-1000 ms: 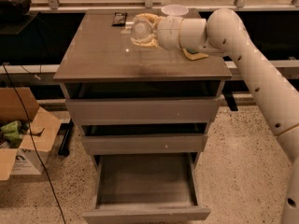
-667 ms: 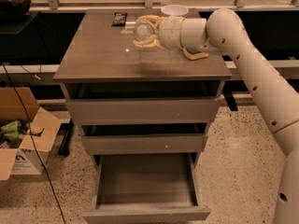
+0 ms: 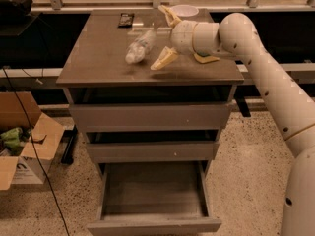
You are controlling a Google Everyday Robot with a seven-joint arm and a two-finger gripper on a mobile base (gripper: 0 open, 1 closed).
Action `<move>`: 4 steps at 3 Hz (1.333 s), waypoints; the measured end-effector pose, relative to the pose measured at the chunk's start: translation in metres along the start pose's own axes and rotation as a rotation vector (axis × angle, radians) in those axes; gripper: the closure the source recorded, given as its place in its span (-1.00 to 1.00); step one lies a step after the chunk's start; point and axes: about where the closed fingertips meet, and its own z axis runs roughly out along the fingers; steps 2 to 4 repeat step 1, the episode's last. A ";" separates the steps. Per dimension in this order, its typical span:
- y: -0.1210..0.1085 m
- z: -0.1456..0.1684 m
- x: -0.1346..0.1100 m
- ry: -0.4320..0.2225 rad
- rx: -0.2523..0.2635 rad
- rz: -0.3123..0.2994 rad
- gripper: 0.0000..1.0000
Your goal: Pick water bottle from bottom drawer and place on counter
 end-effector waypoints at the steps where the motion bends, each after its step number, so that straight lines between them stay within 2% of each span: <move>1: 0.000 0.000 0.000 0.000 0.000 0.000 -1.00; 4: 0.000 0.000 0.000 0.000 0.000 0.000 -1.00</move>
Offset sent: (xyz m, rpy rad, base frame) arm 0.0000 0.0000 0.0000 0.0000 0.0000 0.0000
